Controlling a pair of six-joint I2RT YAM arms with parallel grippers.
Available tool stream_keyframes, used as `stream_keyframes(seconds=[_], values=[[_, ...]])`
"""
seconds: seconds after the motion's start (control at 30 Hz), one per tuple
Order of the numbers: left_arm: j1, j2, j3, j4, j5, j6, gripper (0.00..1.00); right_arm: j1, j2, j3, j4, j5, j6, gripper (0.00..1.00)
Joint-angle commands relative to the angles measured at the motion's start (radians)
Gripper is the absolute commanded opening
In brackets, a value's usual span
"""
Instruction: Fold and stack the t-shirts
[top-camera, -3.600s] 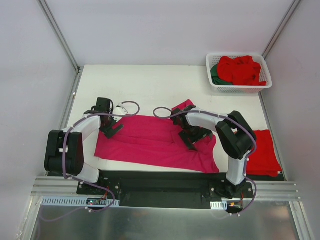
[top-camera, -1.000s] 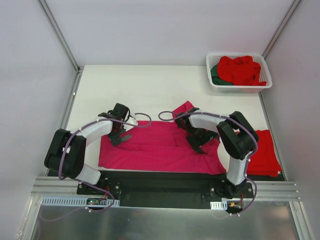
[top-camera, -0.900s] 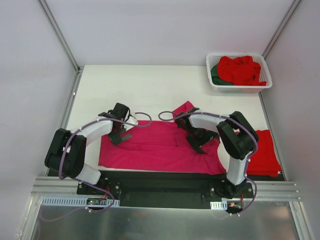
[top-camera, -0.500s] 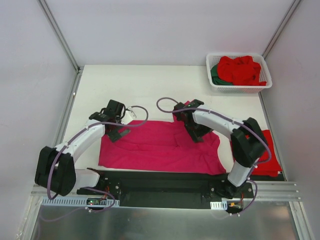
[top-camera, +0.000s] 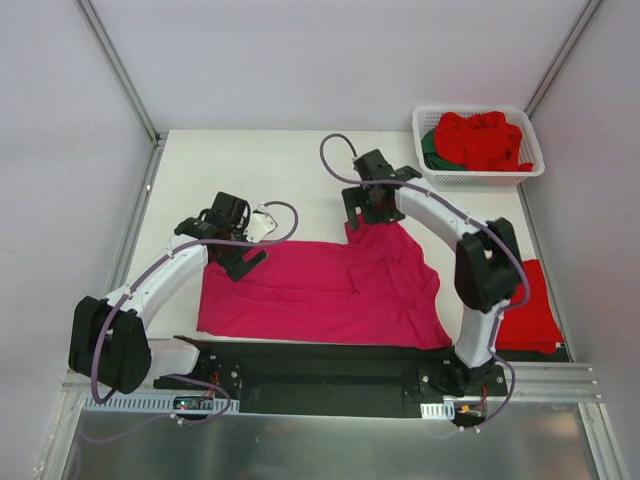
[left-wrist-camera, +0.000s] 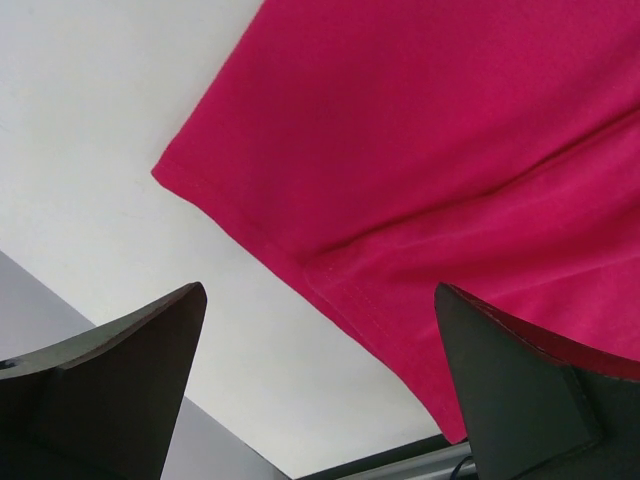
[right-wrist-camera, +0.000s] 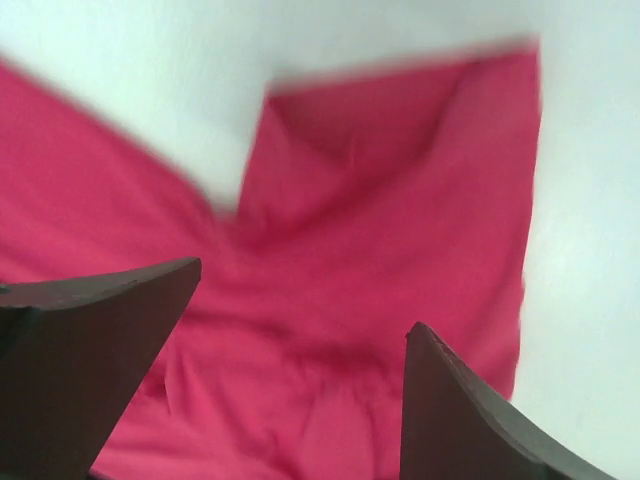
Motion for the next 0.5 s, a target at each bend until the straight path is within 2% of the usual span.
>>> stream_keyframes(seconds=[0.0,0.03,0.1,0.17,0.23,0.33,0.47], values=[[0.001,-0.021,-0.010,-0.028,0.039,-0.014,0.99,-0.019,0.170,0.294,0.049,-0.086,-0.023,0.92],[0.001,-0.033,-0.013,-0.028,0.036,-0.009,0.99,-0.021,0.199,0.396,0.028,-0.038,-0.032,0.91],[0.001,-0.039,-0.023,-0.028,0.021,0.001,0.99,-0.038,0.285,0.489,0.008,-0.018,-0.043,0.88],[0.001,-0.044,-0.028,-0.028,0.016,0.004,0.99,-0.058,0.356,0.595,-0.028,-0.016,-0.029,0.80],[0.001,-0.047,-0.039,-0.028,0.011,0.008,0.99,-0.064,0.385,0.615,-0.035,0.028,-0.035,0.76],[0.001,-0.052,-0.054,-0.028,0.002,0.015,0.99,-0.061,0.404,0.608,-0.061,0.103,-0.070,0.75],[0.002,-0.047,-0.062,-0.028,0.001,0.018,0.99,-0.059,0.370,0.594,-0.130,0.050,-0.106,0.75]])
